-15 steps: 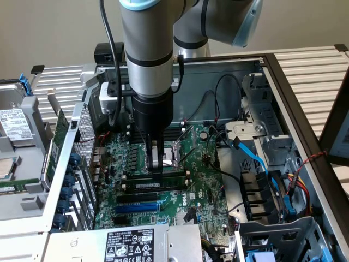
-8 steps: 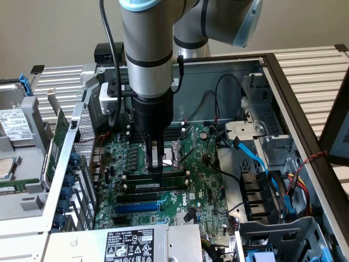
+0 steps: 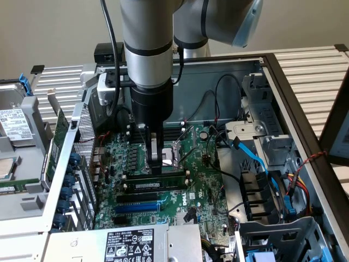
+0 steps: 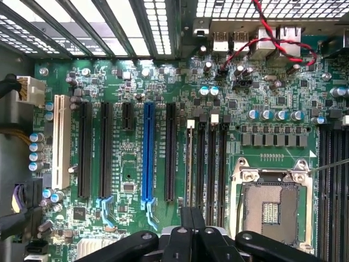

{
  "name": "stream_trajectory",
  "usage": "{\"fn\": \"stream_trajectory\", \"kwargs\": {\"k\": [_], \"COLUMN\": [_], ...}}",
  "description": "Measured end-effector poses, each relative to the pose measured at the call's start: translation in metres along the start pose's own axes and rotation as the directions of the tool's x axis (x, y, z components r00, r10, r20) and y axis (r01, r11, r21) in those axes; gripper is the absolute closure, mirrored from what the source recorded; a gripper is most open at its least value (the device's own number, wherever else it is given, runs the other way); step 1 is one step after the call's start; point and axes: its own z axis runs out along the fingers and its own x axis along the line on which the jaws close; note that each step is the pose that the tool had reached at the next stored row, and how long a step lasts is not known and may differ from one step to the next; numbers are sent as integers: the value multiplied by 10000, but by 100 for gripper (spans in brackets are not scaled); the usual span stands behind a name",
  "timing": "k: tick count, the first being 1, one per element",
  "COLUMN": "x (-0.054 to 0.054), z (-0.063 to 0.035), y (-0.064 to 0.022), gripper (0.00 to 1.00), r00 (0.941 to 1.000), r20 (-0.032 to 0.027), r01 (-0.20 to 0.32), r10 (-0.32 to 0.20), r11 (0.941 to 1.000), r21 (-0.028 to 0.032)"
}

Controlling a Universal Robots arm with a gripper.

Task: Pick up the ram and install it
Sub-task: 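Press down the ram until it locks into place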

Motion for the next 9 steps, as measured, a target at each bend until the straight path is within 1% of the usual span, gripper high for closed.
{"fn": "stream_trajectory", "kwargs": {"k": [3,5,9], "x": [4,8,8], "z": [-58,-63,-63], "y": [1,0,1], "gripper": [89,89,89], "r00": [10000,10000,10000], "r20": [4,36,39], "r01": [0,2,0], "r10": [0,-2,0], "r11": [10000,10000,10000], "r21": [0,1,-1]}}
